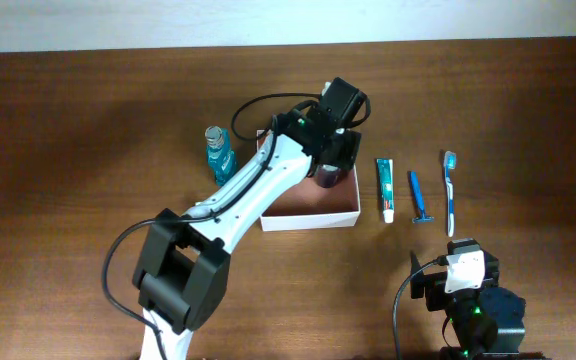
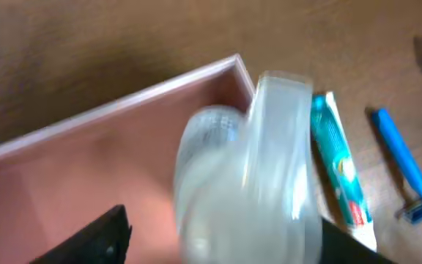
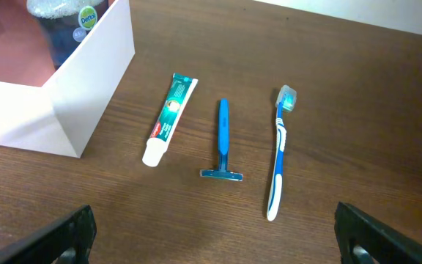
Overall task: Pack container
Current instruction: 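Carry the soap bottle into the white box and release it, then move the left gripper to the blue mouthwash bottle and grasp it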
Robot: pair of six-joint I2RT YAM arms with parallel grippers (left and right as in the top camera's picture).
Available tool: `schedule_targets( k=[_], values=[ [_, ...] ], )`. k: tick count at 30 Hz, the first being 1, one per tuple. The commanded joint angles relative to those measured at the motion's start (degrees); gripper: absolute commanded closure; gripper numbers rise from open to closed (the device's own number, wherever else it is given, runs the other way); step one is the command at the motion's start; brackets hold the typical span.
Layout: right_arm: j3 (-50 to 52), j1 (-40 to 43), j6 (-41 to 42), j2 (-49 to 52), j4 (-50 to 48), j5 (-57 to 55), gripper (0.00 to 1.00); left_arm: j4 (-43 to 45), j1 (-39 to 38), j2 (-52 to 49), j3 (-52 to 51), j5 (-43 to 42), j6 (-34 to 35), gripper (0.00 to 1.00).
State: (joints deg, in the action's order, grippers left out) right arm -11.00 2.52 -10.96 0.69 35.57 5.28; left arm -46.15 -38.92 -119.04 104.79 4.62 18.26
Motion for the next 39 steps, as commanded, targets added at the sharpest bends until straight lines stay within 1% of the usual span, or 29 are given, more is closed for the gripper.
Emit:
schedule_targets(
  k=[1, 2, 4, 7, 11, 12, 14, 20, 21, 23, 24, 27, 29, 31, 35, 36, 39],
  values=[
    [0.2, -0.2, -0.2, -0.3, -0.2, 0.1, 0.01, -3.8, 1.0, 7.3, 1.1, -0.3, 0.0, 0.26],
    [0.2, -0.2, -0.2, -0.3, -0.2, 0.1, 0.01, -5.4, 1.5, 8.5, 1.1, -0.3, -0.7, 0.21],
    [0.2, -0.2, -0.2, -0.3, -0.2, 0.1, 0.01, -8.9, 2.7, 11.2, 1.1, -0.3, -2.7, 0.15],
    [0.2, -0.2, -0.2, -0.3, -0.2, 0.1, 0.01, -13.2, 4.8, 15.0, 1.1, -0.3, -3.3, 0.14],
    [0.2, -0.2, -0.2, -0.3, -0.2, 0.1, 0.01, -17.3, 8.6, 19.9, 1.1, -0.2, -9.5, 0.15],
    [0.2, -0.2, -0.2, -0.3, -0.2, 0.1, 0.02, -18.6, 10.6, 21.2, 1.1, 1.0, -11.2, 0.15],
    [0.2, -0.2, -0.2, -0.3, -0.2, 0.1, 0.01, -20.4, 14.5, 22.0, 1.1, 4.1, -11.5, 0.16],
    [0.2, -0.2, -0.2, -0.3, -0.2, 0.1, 0.01, -21.9, 23.3, 18.4, 1.1, 3.4, -12.2, 0.16],
    [0.2, -0.2, -0.2, -0.3, -0.2, 0.1, 0.01, -22.1, 24.0, 17.6, 1.1, 1.9, -13.7, 0.16],
    [0.2, -0.2, -0.2, -0.3, -0.2, 0.1, 0.01, -22.3, 25.2, 15.0, 1.1, -3.9, -18.3, 0.16],
    [0.2, -0.2, -0.2, -0.3, -0.2, 0.1, 0.01, -22.2, 25.5, 13.8, 1.1, -5.0, -19.1, 0.17],
    [0.2, -0.2, -0.2, -0.3, -0.2, 0.1, 0.01, -21.7, 25.7, 9.3, 1.1, -4.7, -19.2, 0.18],
    [0.2, -0.2, -0.2, -0.3, -0.2, 0.1, 0.01, -21.6, 25.7, 7.3, 1.1, -4.7, -19.2, 0.20],
    [0.2, -0.2, -0.2, -0.3, -0.2, 0.1, 0.01, -21.4, 25.7, 4.5, 1.1, -4.7, -19.1, 0.28],
    [0.2, -0.2, -0.2, -0.3, -0.2, 0.1, 0.01, -20.6, 25.8, 1.0, 1.1, -4.6, -18.5, 0.38],
    [0.2, -0.2, -0.2, -0.3, -0.2, 0.1, 0.01, -20.4, 25.9, 0.7, 1.1, -4.7, -17.6, 0.39],
    [0.2, -0.2, -0.2, -0.3, -0.2, 0.1, 0.01, -19.6, 25.9, 0.5, 1.1, -4.6, -17.4, 0.49]
  ],
)
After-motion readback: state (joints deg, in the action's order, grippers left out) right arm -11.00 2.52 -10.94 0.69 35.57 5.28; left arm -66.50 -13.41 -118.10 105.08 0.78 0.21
